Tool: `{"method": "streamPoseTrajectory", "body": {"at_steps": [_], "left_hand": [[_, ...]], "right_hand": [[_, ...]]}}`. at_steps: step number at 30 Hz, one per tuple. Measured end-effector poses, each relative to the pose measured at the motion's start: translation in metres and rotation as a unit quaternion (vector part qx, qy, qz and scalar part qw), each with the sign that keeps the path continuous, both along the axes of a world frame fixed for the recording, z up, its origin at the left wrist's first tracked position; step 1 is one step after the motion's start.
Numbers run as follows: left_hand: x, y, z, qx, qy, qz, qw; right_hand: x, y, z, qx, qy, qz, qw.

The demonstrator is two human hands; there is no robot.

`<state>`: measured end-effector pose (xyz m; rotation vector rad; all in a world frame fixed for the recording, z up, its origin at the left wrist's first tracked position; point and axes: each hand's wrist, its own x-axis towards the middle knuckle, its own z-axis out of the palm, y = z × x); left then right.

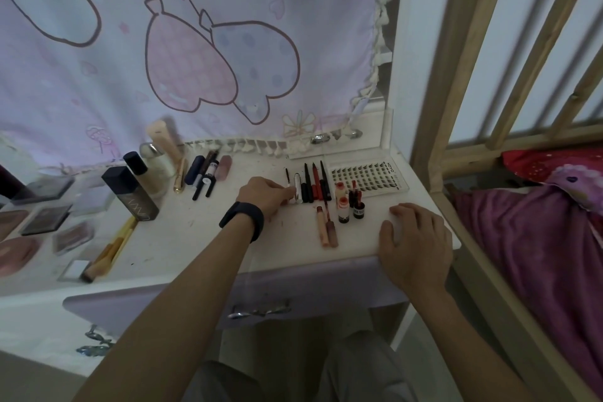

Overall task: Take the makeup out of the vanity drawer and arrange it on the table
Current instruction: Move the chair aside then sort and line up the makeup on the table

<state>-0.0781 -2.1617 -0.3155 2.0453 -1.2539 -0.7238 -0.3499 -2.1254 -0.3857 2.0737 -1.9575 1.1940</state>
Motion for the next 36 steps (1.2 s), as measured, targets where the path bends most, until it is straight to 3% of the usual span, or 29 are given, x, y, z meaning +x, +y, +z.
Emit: {"method": "streamPoseTrajectory", "body": {"at_steps": [36], "left_hand": [[0.0011, 0.0089, 0.0059, 0.009, 0.018, -0.01, 1.0]], "right_hand": [[-0.0008, 0.0024, 0.0032, 0.038, 0.015, 0.005, 0.999]]}}
